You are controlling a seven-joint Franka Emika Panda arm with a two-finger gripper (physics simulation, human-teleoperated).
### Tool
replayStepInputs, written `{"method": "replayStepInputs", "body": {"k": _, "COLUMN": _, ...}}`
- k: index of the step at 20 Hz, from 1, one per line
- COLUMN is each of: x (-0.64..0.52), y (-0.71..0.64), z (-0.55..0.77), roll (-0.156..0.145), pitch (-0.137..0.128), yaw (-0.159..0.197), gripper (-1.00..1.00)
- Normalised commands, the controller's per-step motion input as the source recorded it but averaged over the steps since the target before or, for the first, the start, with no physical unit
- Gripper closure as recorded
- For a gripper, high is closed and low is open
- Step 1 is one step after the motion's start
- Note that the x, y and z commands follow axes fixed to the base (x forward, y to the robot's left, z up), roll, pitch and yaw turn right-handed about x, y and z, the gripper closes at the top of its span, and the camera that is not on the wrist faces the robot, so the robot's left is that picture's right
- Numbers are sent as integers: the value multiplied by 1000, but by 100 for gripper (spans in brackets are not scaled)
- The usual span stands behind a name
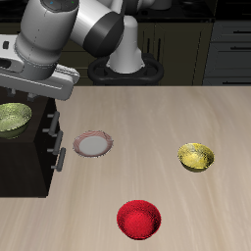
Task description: Place the green bowl on top of the wooden cabinet
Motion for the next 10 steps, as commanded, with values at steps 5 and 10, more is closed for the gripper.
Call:
{"method": "replayStepInputs", "body": {"k": 5, "x": 19, "y": 19, "z": -31, "roll": 12, "pitch": 13, "yaw": -11, "gripper": -100}}
{"method": "replayStepInputs", "body": {"k": 10, "x": -9, "y": 106, "z": 88, "roll": 21, "pitch": -12, "yaw": -16, "gripper": -100}}
